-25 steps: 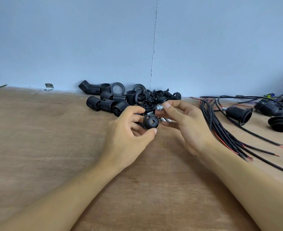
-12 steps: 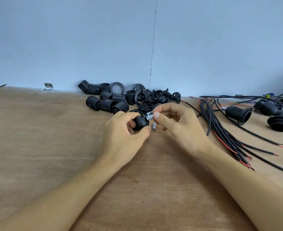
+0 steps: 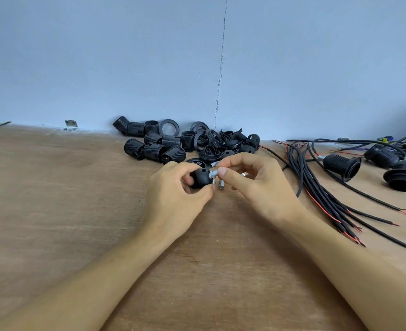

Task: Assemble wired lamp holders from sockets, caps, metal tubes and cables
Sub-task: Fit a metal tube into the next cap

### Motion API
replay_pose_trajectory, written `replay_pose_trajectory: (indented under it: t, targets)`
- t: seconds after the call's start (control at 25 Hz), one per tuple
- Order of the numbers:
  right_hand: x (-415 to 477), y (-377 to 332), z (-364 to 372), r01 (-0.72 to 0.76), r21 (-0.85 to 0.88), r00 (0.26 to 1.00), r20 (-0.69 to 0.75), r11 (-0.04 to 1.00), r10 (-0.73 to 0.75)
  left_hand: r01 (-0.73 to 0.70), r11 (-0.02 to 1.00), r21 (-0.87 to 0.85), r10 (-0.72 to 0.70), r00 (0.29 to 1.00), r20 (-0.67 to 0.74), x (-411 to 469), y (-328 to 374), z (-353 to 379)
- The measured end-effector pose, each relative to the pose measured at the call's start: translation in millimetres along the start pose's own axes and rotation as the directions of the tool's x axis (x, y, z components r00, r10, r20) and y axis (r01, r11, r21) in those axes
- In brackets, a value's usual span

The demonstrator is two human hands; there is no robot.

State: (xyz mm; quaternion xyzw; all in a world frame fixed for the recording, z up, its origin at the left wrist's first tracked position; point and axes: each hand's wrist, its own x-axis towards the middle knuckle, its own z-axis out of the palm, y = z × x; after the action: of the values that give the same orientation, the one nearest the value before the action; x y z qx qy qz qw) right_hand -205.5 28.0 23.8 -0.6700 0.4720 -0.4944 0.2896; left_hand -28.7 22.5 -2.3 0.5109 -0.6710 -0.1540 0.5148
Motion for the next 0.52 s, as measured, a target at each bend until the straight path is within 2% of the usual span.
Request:
replay_pose_trajectory:
  t: [0.36, 0.52]
  targets:
    - [-0.7, 0.8, 0.7, 0.026, -0.112, 1.0, -0.012, 0.993, -0.027, 0.054, 0.995, -0.088, -0.052, 0.998, 0.023, -3.2, 1.6, -0.4]
    - [0.3, 2.7, 0.3, 0.001, -0.085, 1.0, -0.019, 0.996, -0.002, 0.062, 0.988, -0.141, -0.057, 0.998, 0.038, -4.3, 5.5, -1.6]
